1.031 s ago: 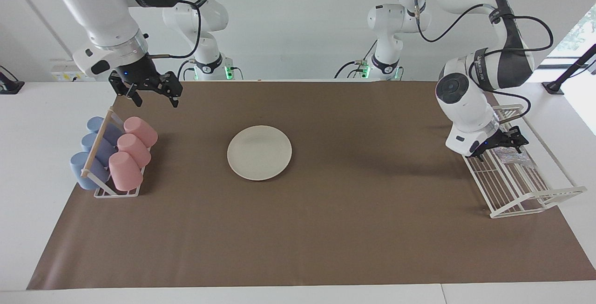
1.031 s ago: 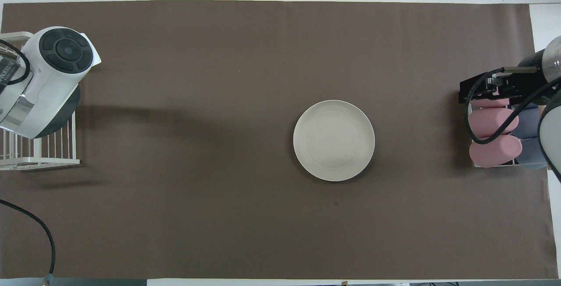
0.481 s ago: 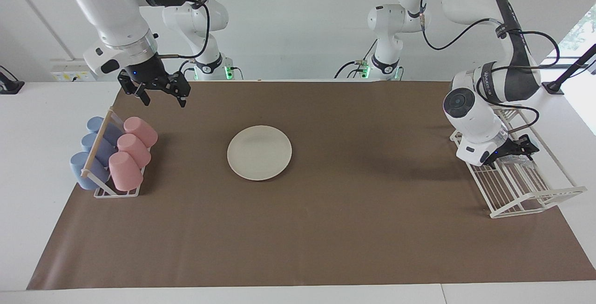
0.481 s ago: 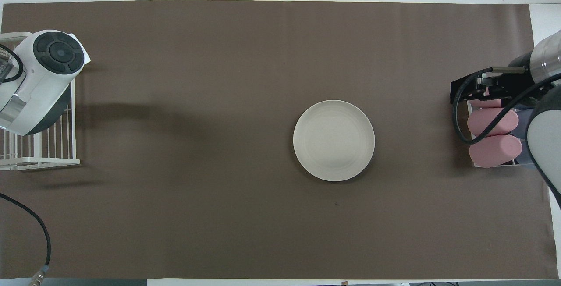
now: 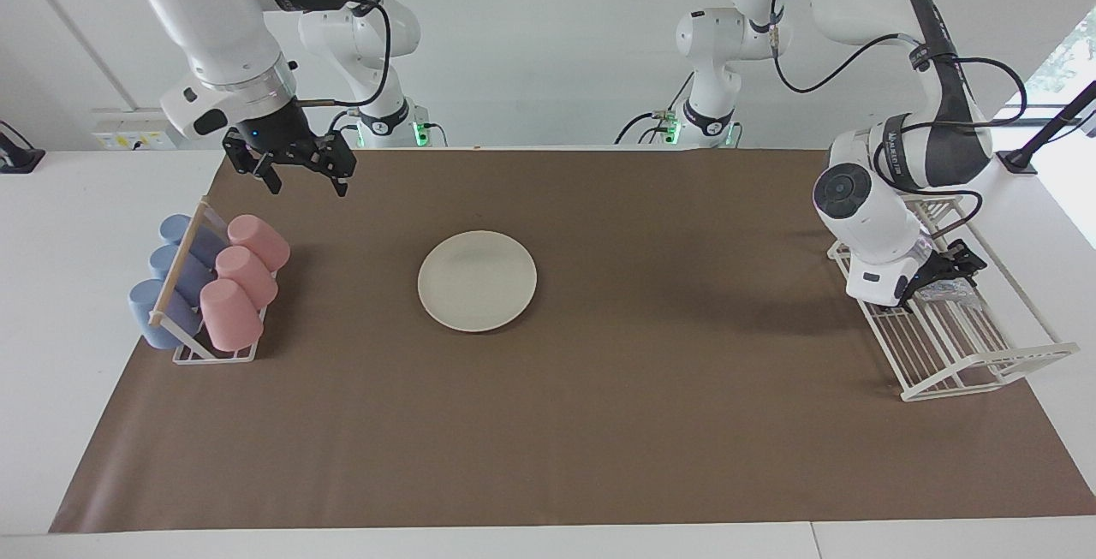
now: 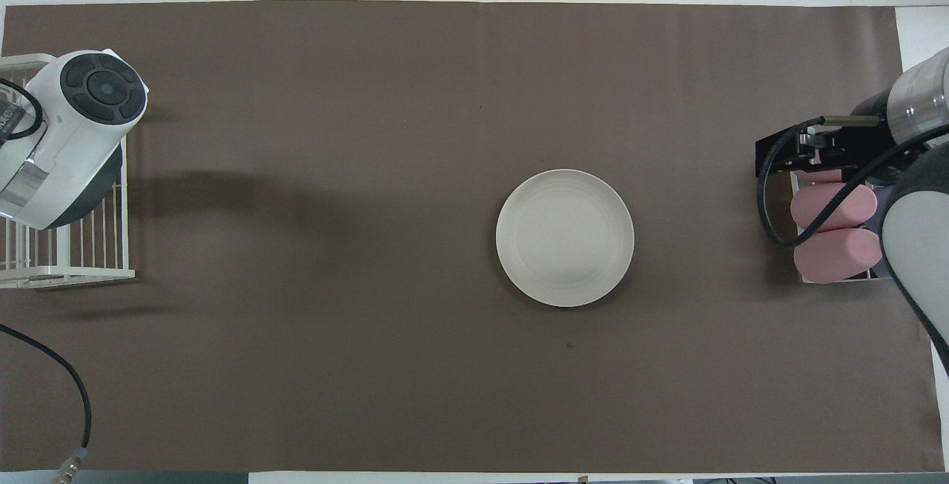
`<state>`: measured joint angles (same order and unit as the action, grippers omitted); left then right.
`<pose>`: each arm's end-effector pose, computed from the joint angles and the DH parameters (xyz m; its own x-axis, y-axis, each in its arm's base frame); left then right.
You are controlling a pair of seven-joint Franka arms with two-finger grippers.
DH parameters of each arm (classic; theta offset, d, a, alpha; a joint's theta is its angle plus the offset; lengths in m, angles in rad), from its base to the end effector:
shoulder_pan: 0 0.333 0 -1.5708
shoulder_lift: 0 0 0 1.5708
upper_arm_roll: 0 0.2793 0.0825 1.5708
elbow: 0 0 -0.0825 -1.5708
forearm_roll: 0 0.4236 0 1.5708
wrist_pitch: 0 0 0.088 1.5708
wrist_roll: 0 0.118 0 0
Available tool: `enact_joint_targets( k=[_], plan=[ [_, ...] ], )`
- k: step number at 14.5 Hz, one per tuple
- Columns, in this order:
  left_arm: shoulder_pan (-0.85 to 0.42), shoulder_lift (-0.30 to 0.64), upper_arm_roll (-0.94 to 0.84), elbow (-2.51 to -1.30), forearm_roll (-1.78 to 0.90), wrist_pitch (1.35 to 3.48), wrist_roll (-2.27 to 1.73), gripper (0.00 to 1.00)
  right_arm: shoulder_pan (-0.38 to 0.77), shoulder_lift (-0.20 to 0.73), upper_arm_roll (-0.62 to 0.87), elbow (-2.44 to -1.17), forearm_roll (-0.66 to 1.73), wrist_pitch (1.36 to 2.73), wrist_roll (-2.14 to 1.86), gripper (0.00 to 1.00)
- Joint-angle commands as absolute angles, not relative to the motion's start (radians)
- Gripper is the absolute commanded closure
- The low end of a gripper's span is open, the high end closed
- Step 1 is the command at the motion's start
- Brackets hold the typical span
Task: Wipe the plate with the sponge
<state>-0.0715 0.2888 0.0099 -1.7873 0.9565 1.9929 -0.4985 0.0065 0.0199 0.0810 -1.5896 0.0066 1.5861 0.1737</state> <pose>0.6641 0.0173 0.3462 0.9875 -0.0802 0.1355 0.0475 -0.6684 -0.7423 0.5974 0.0528 0.5567 0.9960 -0.0862 -0.0244 -0.0863 -0.9963 -0.0041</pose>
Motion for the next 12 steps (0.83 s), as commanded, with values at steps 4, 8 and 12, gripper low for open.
enact_joint_targets(
  k=[4,8,12],
  plan=[
    [-0.086,0.275,0.008,-1.789,0.96,1.937,-0.52,0.86,0.002,-0.009,0.095,-1.623,0.018,1.589,0.198,0.0],
    [-0.101,0.273,0.008,-1.789,0.956,1.93,-0.52,0.86,0.002,-0.009,0.1,-1.623,0.018,1.589,0.198,0.0],
    [-0.106,0.273,0.008,-1.789,0.943,1.927,-0.522,0.98,0.0,-0.009,0.104,-1.623,0.018,1.592,0.198,0.0]
  ],
)
